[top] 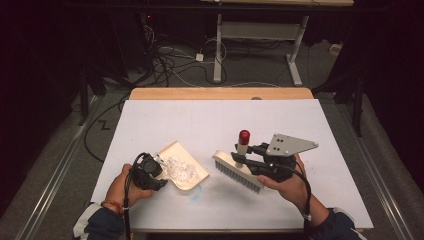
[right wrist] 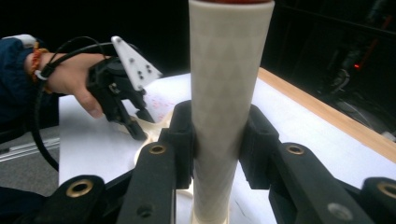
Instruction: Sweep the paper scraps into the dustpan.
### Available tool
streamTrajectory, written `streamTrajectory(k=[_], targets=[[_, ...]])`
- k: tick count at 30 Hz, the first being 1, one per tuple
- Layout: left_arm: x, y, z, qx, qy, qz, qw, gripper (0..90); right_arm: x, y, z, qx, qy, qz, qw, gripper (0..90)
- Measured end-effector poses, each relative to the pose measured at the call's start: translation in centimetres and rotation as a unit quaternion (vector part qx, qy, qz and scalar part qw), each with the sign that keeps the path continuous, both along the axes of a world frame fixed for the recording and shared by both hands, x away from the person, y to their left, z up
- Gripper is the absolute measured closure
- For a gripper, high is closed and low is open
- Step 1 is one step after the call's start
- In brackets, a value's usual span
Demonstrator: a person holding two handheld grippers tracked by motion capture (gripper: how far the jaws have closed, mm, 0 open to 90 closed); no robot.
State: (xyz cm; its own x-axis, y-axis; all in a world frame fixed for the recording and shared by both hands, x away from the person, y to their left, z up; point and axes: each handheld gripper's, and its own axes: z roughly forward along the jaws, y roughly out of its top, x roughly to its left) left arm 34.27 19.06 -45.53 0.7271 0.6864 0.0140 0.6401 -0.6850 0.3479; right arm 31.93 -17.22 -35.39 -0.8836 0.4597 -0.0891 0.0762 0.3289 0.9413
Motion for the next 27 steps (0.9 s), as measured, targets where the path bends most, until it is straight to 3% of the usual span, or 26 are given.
streamTrajectory(k=[7, 15, 22, 27], targets=[[-0.1, 0.4, -0.1, -0.005, -0.005, 0.008, 0.9999, 62.9, -0.7, -2.9, -0.2, -0.011, 0.008, -0.019, 0.9997, 69.9], [0.2, 0.5, -0.1, -0.007, -0.02, 0.03, 0.9993, 62.9, -1.4, -6.5, -1.2, -0.026, 0.036, -0.029, 0.9986, 69.8], [0.4, 0.9, -0.1, -0.018, -0.027, 0.056, 0.9979, 62.9, -1.7, -9.7, -1.3, -0.028, 0.058, -0.035, 0.9973, 69.9], [0.6, 1.4, -0.1, -0.031, -0.028, 0.086, 0.9954, 63.0, -1.6, -11.7, -1.4, -0.024, 0.073, -0.04, 0.9963, 69.9]])
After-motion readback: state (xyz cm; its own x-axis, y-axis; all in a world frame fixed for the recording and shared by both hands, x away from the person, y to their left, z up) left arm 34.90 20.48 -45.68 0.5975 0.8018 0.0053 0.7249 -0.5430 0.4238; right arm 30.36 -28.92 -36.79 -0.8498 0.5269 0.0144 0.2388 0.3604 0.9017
